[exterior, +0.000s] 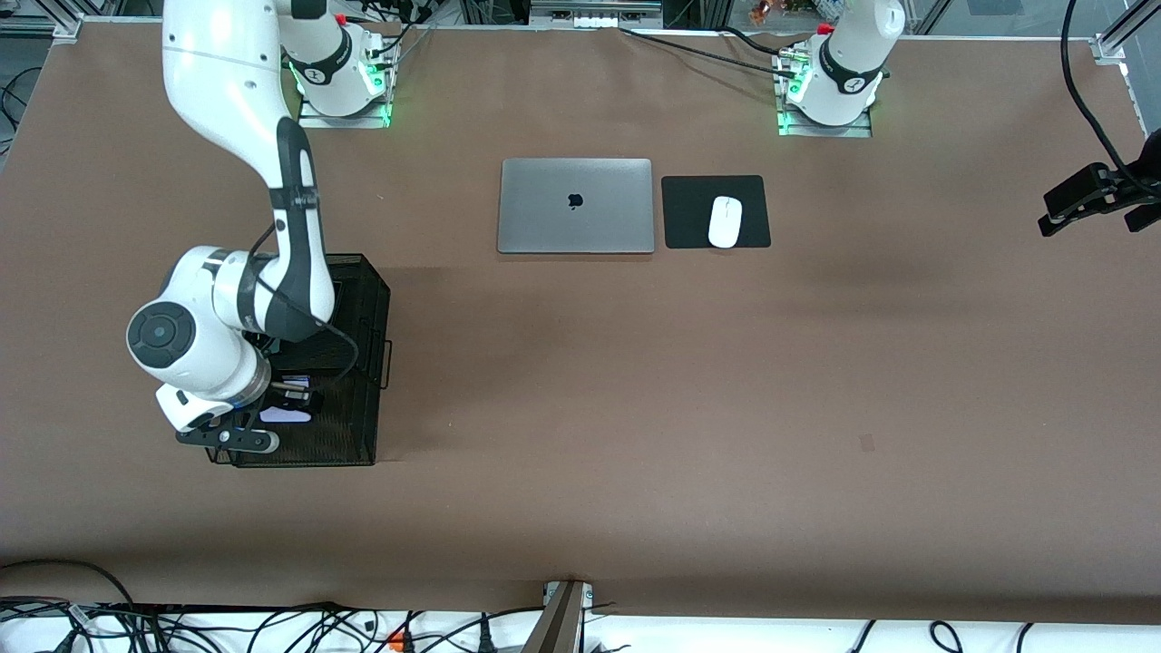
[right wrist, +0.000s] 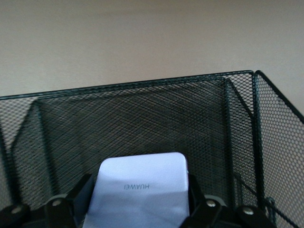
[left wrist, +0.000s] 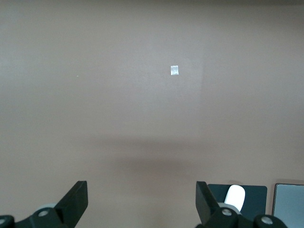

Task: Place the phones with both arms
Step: 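Lower the white phone into the mesh basket and open the right gripper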

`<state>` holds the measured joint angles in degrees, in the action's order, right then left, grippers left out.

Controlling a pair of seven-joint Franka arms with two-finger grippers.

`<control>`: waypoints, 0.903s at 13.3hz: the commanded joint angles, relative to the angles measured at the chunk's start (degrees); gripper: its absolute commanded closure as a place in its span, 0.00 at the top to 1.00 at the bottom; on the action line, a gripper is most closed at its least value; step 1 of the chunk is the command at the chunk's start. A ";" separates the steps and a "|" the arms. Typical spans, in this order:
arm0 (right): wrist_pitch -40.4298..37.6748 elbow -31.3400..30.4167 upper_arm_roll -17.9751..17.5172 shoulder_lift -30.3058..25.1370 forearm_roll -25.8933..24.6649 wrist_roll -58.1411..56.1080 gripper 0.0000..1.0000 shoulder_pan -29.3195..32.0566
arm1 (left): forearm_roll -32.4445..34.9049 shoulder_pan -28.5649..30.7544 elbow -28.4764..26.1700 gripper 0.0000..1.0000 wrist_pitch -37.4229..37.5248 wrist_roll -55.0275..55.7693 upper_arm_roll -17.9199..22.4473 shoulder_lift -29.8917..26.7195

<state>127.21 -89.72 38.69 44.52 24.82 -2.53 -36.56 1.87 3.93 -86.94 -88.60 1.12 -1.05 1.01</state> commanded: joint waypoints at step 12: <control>5.07 1.74 -1.94 1.36 2.77 -3.62 0.16 1.84 | 0.33 -0.24 1.07 1.00 0.62 -0.68 -0.18 0.39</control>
<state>131.65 -88.84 38.00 45.16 25.93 -4.81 -36.05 1.87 3.92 -86.94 -88.60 1.11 -1.10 1.10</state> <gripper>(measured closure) 0.181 0.000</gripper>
